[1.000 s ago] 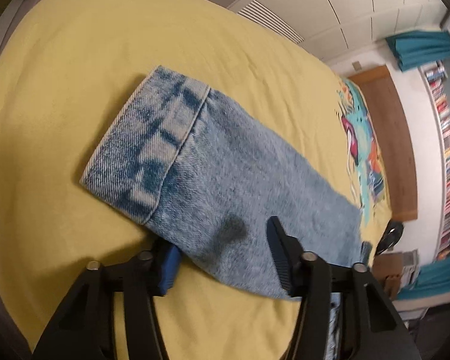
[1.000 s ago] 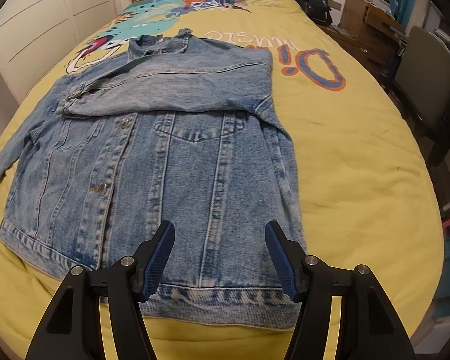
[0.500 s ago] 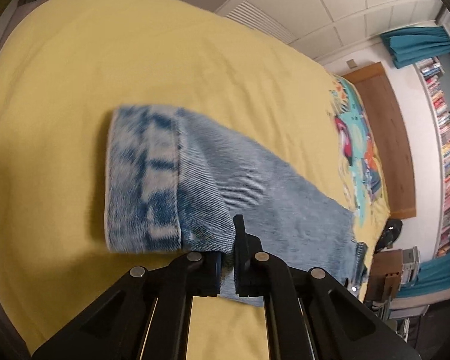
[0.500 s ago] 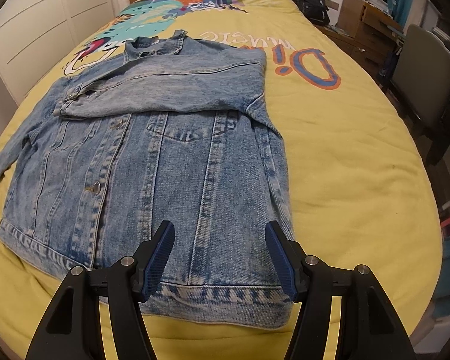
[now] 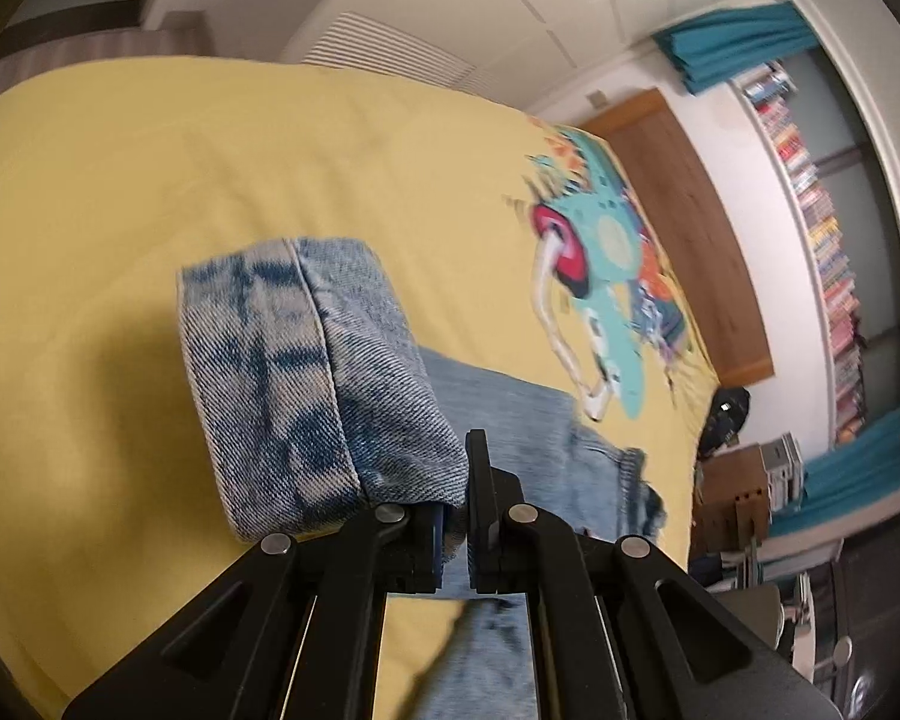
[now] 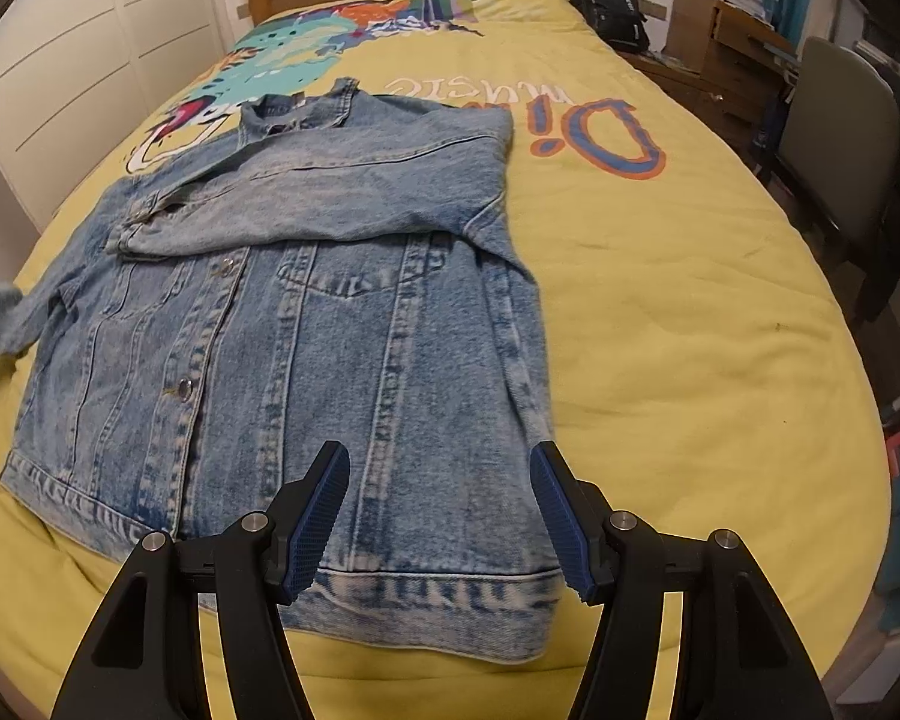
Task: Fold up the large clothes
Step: 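Carry the cuff across the jacket body and open the left tool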
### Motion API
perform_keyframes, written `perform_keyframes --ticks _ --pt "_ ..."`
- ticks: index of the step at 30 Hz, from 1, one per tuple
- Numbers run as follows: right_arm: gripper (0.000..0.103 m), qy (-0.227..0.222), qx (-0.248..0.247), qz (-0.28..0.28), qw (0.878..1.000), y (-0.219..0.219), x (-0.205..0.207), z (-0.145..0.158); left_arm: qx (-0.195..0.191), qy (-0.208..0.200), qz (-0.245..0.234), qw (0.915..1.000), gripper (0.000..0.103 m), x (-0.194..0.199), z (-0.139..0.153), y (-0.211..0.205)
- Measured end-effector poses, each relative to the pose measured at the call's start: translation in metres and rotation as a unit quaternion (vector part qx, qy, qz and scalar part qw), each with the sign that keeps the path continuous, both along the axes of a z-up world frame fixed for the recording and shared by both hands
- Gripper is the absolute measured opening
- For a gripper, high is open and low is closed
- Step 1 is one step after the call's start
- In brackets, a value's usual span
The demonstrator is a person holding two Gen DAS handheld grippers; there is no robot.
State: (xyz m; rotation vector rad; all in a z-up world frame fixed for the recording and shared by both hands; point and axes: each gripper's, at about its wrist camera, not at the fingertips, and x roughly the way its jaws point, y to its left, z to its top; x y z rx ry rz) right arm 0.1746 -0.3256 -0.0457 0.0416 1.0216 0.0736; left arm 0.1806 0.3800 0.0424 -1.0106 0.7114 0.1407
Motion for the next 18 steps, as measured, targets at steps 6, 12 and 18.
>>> perform_keyframes --ticks 6,12,18 --pt "0.064 -0.006 0.008 -0.012 1.000 -0.017 -0.003 0.000 0.014 -0.027 -0.045 0.9985 0.003 0.043 0.033 -0.056" --pt "0.064 -0.009 0.022 -0.030 0.999 -0.039 -0.007 -0.003 0.028 -0.052 -0.099 0.9933 0.003 0.088 0.065 -0.123" --pt "0.064 -0.009 0.037 -0.045 0.998 -0.060 -0.010 -0.009 0.046 -0.077 -0.168 0.9818 0.003 0.131 0.087 -0.206"
